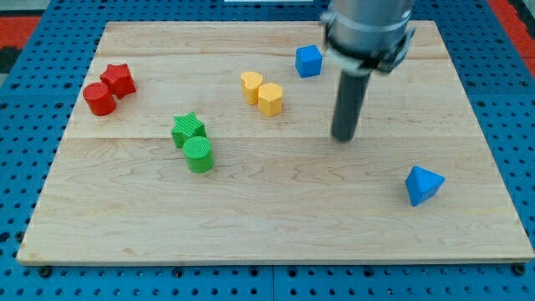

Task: Push the cube into the triangle

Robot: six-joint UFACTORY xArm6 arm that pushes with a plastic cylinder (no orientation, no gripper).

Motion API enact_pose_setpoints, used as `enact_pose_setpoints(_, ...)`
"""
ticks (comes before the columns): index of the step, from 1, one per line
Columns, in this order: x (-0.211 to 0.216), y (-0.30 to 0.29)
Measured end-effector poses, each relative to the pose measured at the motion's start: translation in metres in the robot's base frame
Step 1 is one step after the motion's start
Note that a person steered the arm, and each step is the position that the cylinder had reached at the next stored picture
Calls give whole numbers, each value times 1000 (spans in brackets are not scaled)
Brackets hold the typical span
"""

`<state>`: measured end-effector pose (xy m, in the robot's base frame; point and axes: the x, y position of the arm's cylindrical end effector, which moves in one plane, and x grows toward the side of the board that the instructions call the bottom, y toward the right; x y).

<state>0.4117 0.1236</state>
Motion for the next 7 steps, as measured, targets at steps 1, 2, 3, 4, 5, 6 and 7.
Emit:
enact_pose_setpoints(1, -65, 77)
enact_pose_setpoints(2, -150, 54)
enact_pose_setpoints(3, -158, -53)
enact_pose_setpoints(4, -149, -88)
enact_pose_setpoints(5, -105, -83)
enact_pose_setpoints(6, -66, 0)
enact_pose_setpoints(7, -10, 36)
